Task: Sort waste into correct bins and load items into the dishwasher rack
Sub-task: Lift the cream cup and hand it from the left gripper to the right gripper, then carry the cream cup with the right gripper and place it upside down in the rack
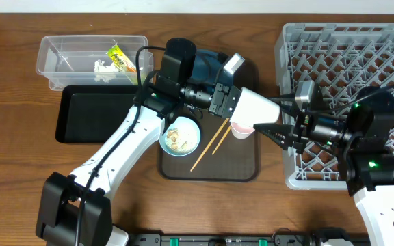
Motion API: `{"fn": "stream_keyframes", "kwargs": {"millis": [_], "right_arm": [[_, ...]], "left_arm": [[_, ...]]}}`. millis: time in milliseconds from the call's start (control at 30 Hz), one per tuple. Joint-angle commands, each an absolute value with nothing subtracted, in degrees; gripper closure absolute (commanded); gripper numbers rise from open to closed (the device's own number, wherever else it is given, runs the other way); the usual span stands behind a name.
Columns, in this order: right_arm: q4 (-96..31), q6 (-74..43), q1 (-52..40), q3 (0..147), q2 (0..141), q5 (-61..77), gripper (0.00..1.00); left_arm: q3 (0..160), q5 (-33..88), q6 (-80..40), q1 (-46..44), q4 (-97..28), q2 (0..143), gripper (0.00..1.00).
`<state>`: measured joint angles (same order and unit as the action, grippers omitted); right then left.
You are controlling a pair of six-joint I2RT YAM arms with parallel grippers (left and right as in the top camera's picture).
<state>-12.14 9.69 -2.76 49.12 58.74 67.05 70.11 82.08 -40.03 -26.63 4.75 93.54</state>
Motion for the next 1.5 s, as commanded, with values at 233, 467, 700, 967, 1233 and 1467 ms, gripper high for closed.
{"fn": "stream_keyframes", "kwargs": {"millis": [233, 467, 700, 967, 1233, 1467], "right_arm": [[-14.37, 9.91, -3.03, 49.43, 58.89, 64.47, 0.48], [-17.15, 9.91, -3.03, 49.43, 58.89, 53.45, 0.48], [-20.71, 7.97, -3.01, 49.45, 58.87, 42.68, 0.52], [-26.33, 3.97, -3.01, 52.62, 58.89, 31.51, 0.49], [-38.72, -0.19, -1.04, 63.22, 59.66, 15.38, 0.60], [-46.89, -0.21, 7.09, 71.96, 63.57, 14.76, 0.69]], "left_arm": [[70.72, 74.19, -25.58, -24.01, -8.08, 94.00, 0.52], [70.72, 73.84, -18.28, -15.97, -17.02, 93.95, 0.52], [70.74, 64.60, -14.66, -7.03, -20.84, 92.29, 0.51], [70.74, 37.34, -4.16, -4.84, -40.51, 85.03, 0.47], [70.74, 24.03, -1.91, -4.82, -51.22, 78.28, 0.47], [70.74, 22.85, -1.93, -4.82, -52.69, 76.01, 0.46]]}}
